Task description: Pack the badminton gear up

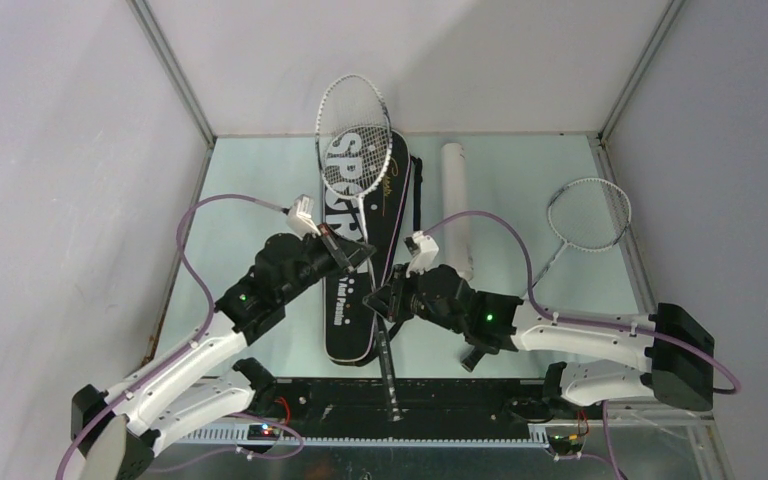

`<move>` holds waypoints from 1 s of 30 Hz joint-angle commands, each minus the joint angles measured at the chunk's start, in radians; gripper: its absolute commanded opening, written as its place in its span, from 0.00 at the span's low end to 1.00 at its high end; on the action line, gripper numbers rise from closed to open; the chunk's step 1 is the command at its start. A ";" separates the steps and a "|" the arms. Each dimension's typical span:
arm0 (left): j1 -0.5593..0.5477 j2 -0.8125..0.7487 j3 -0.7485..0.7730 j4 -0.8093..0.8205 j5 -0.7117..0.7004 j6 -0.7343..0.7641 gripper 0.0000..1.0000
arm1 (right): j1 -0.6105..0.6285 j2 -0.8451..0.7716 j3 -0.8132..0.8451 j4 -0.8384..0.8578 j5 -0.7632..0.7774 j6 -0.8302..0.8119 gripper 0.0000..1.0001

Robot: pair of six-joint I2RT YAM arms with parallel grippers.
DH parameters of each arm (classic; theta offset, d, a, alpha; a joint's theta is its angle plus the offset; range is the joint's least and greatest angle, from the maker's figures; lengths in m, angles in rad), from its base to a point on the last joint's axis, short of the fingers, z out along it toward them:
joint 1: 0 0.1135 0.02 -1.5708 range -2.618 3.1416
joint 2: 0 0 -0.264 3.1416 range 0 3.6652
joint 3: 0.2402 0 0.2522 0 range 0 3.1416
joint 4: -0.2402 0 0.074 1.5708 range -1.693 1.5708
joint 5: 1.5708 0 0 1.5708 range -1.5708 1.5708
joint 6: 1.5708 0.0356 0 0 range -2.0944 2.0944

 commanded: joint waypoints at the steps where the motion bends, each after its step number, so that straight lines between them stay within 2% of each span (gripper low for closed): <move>1: -0.009 -0.026 0.012 0.019 -0.026 -0.001 0.03 | 0.007 -0.012 0.032 0.036 0.083 -0.009 0.02; 2: -0.011 -0.026 0.013 0.017 -0.026 0.002 0.06 | 0.007 -0.018 0.028 0.045 0.086 -0.012 0.00; 4: -0.011 -0.027 0.025 -0.007 -0.041 0.017 0.19 | 0.008 -0.033 0.010 0.068 0.092 -0.010 0.00; 7: -0.011 -0.028 0.053 -0.090 -0.064 0.075 0.43 | 0.008 -0.057 -0.014 0.079 0.104 -0.005 0.00; 10: -0.010 -0.014 0.086 -0.170 -0.069 0.122 0.52 | 0.003 -0.097 -0.030 0.071 0.129 -0.005 0.00; 14: -0.011 0.015 0.103 -0.227 -0.042 0.174 0.81 | -0.012 -0.149 -0.062 0.051 0.152 0.006 0.00; 19: -0.015 0.005 0.066 -0.225 -0.078 0.228 0.84 | -0.070 -0.237 -0.114 -0.001 0.157 0.043 0.00; 21: -0.017 0.012 0.071 -0.259 -0.120 0.265 0.82 | -0.092 -0.285 -0.135 -0.030 0.159 0.057 0.00; 24: -0.017 0.064 0.106 -0.330 -0.190 0.353 0.72 | -0.110 -0.359 -0.166 -0.090 0.180 0.064 0.00; 25: -0.016 0.080 0.127 -0.358 -0.224 0.365 0.71 | -0.118 -0.398 -0.181 -0.104 0.196 0.067 0.00; 30: -0.022 0.261 0.194 -0.400 -0.246 0.419 0.66 | -0.143 -0.540 -0.226 -0.211 0.225 0.094 0.00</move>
